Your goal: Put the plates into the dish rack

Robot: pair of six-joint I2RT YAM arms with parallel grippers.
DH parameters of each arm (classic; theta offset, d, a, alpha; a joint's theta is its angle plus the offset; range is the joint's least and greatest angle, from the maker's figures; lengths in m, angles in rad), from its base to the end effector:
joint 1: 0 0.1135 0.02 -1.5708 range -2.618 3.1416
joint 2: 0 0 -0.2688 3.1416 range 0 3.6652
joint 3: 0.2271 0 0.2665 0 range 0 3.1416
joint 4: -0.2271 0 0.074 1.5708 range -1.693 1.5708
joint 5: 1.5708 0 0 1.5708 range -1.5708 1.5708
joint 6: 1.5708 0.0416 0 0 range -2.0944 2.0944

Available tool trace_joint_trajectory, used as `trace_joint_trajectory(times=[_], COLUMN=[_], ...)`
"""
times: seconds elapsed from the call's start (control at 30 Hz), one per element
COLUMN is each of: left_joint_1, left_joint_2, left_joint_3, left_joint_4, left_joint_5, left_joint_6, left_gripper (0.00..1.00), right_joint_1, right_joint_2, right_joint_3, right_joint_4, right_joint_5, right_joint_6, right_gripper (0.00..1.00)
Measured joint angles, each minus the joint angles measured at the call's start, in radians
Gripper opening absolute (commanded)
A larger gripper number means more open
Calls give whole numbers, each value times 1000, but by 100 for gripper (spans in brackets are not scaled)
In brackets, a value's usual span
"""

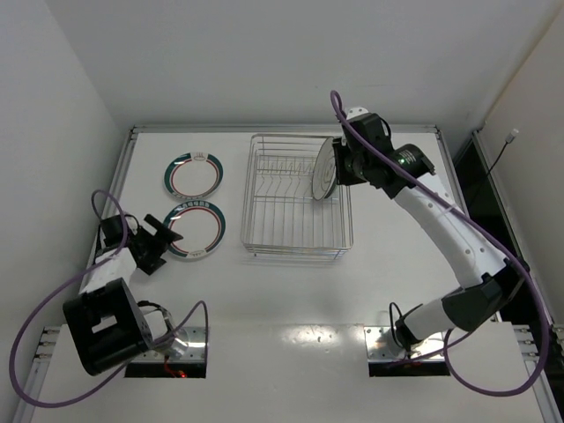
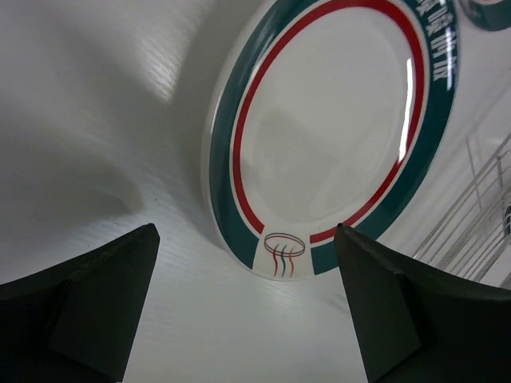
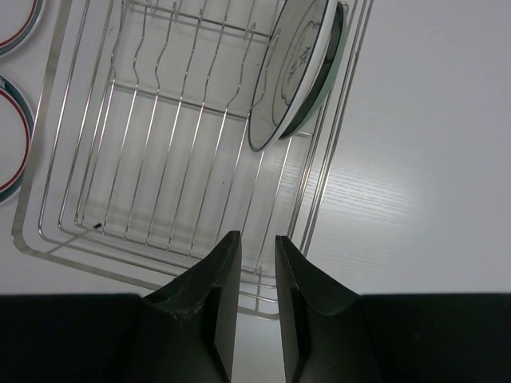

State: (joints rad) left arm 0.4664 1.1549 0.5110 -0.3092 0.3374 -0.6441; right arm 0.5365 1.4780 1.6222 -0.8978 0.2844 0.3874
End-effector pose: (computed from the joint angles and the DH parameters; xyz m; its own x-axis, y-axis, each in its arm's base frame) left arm 0.2033 0.0869 0.1592 -0.4303 -0.8510 -0.3011 -0.6396 0.5228 -0.5636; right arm 0.2866 0.1569 0.3999 -0.6634 0.0273 -0.7477 -0.0692 0.9928 0.0977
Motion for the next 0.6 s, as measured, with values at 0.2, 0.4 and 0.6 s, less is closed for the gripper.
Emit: trace_joint_trajectory(times=[0.2,0.4,0.6], left_joint_1=[0,0,6], left_joint_2=[82,142,199], left_joint_3=[-58,-77,-82], left_joint_4=[103,207,241], left_joint_5=[85,124,166], left_joint_6=[-34,-59,-84], left_gripper=[81,28,0], right_joint_1=[-27,-53,-76], right_joint_2=[-29,-51,-51], right_joint_3=[-3,-3,-3], right_joint_4=[3,7,7], right_joint_5=[-8,-19,-35], right_joint_6=[-3,-11,-15], right_gripper=[21,21,21])
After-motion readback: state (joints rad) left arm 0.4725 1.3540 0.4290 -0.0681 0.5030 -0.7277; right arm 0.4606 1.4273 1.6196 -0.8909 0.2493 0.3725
